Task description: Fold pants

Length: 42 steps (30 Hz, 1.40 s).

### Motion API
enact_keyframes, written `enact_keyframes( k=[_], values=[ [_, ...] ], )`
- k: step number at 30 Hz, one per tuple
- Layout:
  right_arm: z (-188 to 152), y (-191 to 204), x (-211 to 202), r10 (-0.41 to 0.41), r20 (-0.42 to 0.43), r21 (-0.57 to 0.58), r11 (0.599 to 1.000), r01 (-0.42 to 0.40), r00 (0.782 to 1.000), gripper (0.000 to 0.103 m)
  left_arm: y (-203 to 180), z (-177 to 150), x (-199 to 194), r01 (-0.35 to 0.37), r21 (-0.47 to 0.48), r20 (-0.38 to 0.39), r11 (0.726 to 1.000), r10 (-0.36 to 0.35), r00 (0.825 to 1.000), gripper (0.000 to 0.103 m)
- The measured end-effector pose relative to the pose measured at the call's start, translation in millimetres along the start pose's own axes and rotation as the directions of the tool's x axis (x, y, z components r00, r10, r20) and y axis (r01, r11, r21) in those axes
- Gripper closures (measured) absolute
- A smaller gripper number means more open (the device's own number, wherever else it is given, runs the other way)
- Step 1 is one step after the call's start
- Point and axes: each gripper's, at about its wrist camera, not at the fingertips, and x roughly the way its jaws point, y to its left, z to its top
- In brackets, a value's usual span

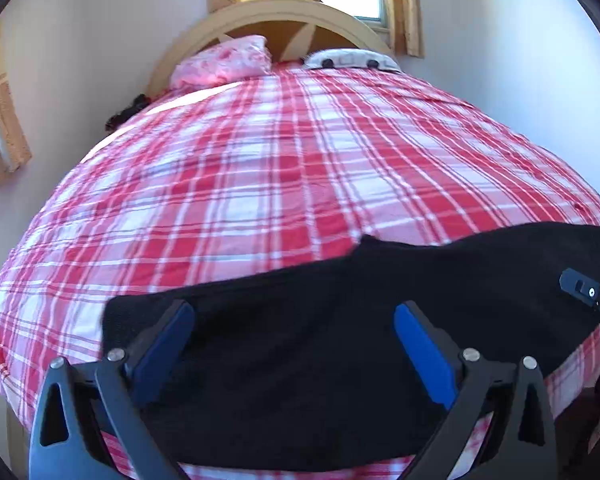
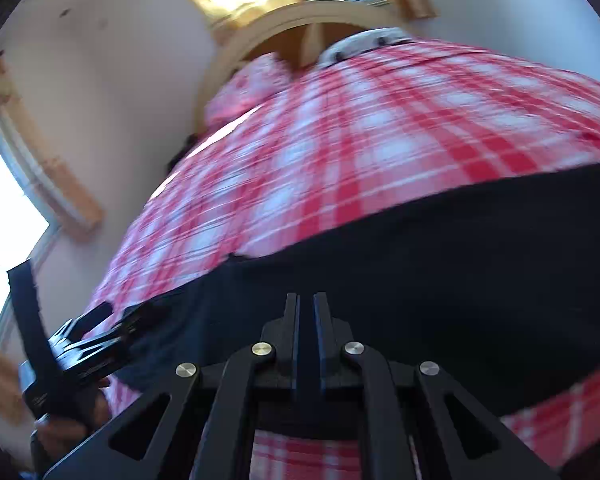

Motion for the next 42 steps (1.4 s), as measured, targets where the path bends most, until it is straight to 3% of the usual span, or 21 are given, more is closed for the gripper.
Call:
enact_keyframes(
  k=[2, 5, 11, 13, 15, 16, 19, 21, 22, 24, 26, 28, 31, 36, 39, 42],
  values=[
    [2.9, -20.0, -15.7, -0.116, 0.030, 0.029, 0.993, 0.115, 0.993, 0.096, -12.3, -2.2, -2.7, 0.041, 0.007, 0.004, 0.999, -0.041, 0.999, 0.000],
    [9.2, -45.1, -42.1, -0.273, 0.082, 0.036, 0.962, 0.271, 0.959, 0.096, -28.7, -6.7, -5.2, 0.067, 0.009, 0.000, 0.998, -0.067, 0.998, 0.000],
    [20.3, -99.3, -76.9, -0.445, 0.103, 0.086, 0.895, 0.438, 0.889, 0.096, -49.4, -9.0, -3.5, 0.061, 0.019, -0.037, 0.998, -0.060, 0.998, 0.000],
    [20.5, -112.4, -84.2, -0.466, 0.131, 0.058, 0.885, 0.463, 0.875, 0.096, -54.6, -10.8, -5.0, 0.061, 0.023, -0.040, 0.998, -0.060, 0.997, 0.000],
    [22.1, -122.7, -90.3, -0.522, 0.146, 0.031, 0.852, 0.523, 0.841, 0.096, -58.6, -10.4, -5.8, 0.055, 0.027, -0.042, 0.998, -0.053, 0.998, 0.000],
    [23.1, -127.6, -93.5, -0.528, 0.151, 0.039, 0.848, 0.529, 0.835, 0.096, -59.6, -10.5, -5.7, 0.054, 0.028, -0.042, 0.998, -0.052, 0.998, 0.000],
    [26.2, -146.0, -100.8, -0.497, 0.152, 0.081, 0.868, 0.490, 0.855, 0.096, -65.6, -10.2, -6.9, 0.045, 0.033, -0.039, 0.998, -0.044, 0.998, 0.000],
    [28.0, -162.6, -107.4, -0.447, 0.154, 0.136, 0.893, 0.429, 0.881, 0.090, -68.7, -10.3, -6.5, 0.044, 0.037, -0.043, 0.998, -0.043, 0.998, 0.000],
    [28.1, -174.5, -111.9, -0.401, 0.156, 0.176, 0.910, 0.374, 0.903, 0.084, -70.6, -10.2, -5.7, 0.048, 0.039, -0.049, 0.998, -0.046, 0.998, 0.000],
    [26.2, -193.7, -119.9, -0.341, 0.176, 0.245, 0.924, 0.294, 0.923, 0.050, -73.8, -10.2, -4.5, 0.051, 0.044, -0.059, 0.998, -0.049, 0.997, 0.000],
    [24.0, -212.6, -130.1, -0.291, 0.212, 0.295, 0.929, 0.223, 0.933, 0.044, -77.7, -10.6, -3.0, 0.050, 0.051, -0.064, 0.997, -0.047, 0.997, 0.000],
    [23.5, -227.7, -138.9, -0.296, 0.211, 0.333, 0.918, 0.217, 0.931, 0.044, -81.9, -10.9, -2.2, 0.051, 0.059, -0.066, 0.997, -0.047, 0.997, 0.000],
    [22.4, -251.9, -158.5, -0.379, 0.213, 0.402, 0.874, 0.273, 0.900, 0.044, -86.5, -10.7, -3.0, 0.055, 0.071, -0.056, 0.996, -0.051, 0.997, 0.000],
    [18.8, -320.6, -190.4, -0.404, 0.231, 0.567, 0.795, 0.215, 0.885, 0.044, -90.4, -10.1, -0.5, 0.051, 0.074, -0.059, 0.996, -0.047, 0.997, 0.000],
    [21.9, -347.8, -192.0, -0.415, 0.223, 0.600, 0.772, 0.211, 0.882, 0.044, -91.0, -9.5, 0.2, 0.055, 0.070, -0.055, 0.996, -0.051, 0.997, 0.000],
    [27.0, -360.7, -188.4, -0.434, 0.221, 0.577, 0.780, 0.242, 0.873, 0.044, -90.4, -8.3, 1.3, 0.047, 0.064, -0.043, 0.997, -0.044, 0.998, 0.000]
  ],
)
